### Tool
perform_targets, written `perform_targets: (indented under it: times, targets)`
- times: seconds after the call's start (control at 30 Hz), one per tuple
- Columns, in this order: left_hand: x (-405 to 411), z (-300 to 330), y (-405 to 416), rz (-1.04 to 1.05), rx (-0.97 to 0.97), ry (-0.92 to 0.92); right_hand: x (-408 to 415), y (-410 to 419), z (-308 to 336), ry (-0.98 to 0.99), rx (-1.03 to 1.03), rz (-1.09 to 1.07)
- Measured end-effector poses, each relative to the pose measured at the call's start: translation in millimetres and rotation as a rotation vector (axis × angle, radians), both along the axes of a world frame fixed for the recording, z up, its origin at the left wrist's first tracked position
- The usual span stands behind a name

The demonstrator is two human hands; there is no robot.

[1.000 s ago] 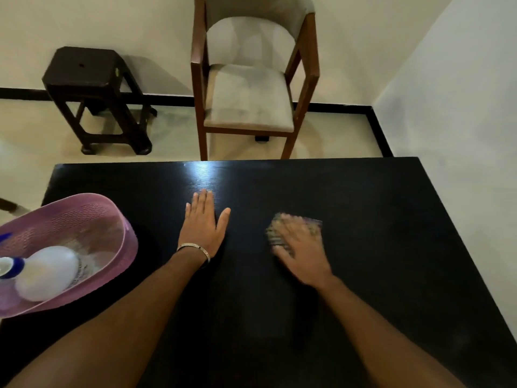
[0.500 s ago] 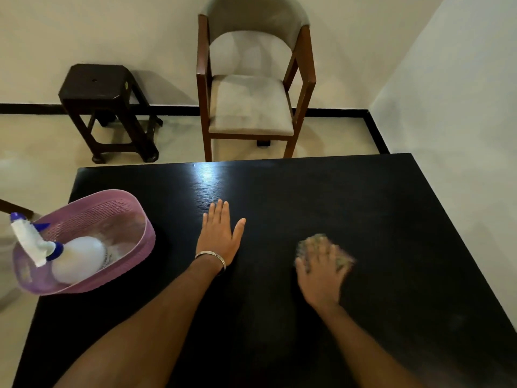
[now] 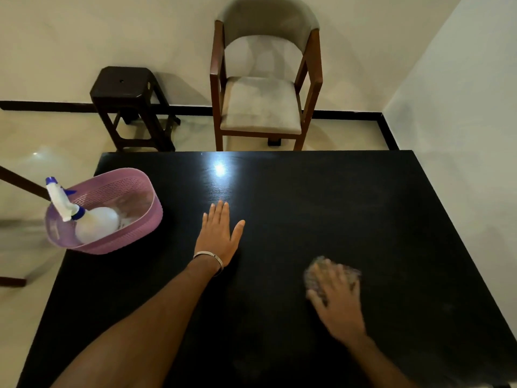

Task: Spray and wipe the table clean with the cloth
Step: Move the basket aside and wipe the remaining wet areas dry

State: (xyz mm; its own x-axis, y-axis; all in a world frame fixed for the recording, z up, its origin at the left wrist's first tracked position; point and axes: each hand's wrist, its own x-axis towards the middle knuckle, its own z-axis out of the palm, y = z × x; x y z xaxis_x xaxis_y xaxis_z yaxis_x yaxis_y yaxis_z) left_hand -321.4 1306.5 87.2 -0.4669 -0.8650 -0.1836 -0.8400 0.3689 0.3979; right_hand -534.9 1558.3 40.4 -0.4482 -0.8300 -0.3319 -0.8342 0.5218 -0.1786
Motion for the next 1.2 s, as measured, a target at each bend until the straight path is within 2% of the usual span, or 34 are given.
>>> perform_targets:
  times: [0.13,0.27,0.33,0.47,0.53,0.63,0.7,0.77,0.87,0.93,1.0,1.1,1.2]
  targets:
    - [8,3,22,0.017,0.001,-0.002,-100,41,7,-0.017,0.071,-0.446]
    - [15,-1,48,0.053,0.029,0.000,-86,25,7,-0.017,0.074,-0.604]
    - [20,-4,60,0.066,0.038,0.002,-39,3,3,-0.004,0.062,-0.463]
    - [27,-8,79,0.075,0.066,0.009,93,-24,6,-0.047,-0.020,0.075]
    - [30,-6,84,0.072,0.072,0.014,148,-27,13,-0.153,0.050,0.349]
    - [39,-4,88,0.084,0.087,-0.001,176,-13,21,-0.196,0.072,0.643]
    - [47,-4,89,0.097,0.087,0.004,154,-1,17,-0.211,0.059,0.701]
    - [57,-4,89,0.110,0.079,0.010,113,10,10,-0.161,0.036,0.549]
    - [73,-4,89,0.121,0.089,-0.002,30,31,4,-0.007,0.053,0.050]
    - [86,-4,90,0.119,0.101,-0.009,-20,40,6,-0.013,0.092,-0.263]
    - [100,-5,89,0.113,0.109,-0.017,-45,40,13,-0.050,0.122,-0.474]
    - [119,-8,89,0.095,0.118,-0.023,-28,19,17,-0.080,0.162,-0.647]
    - [137,-9,86,0.082,0.136,-0.022,48,-19,16,-0.063,0.142,-0.496]
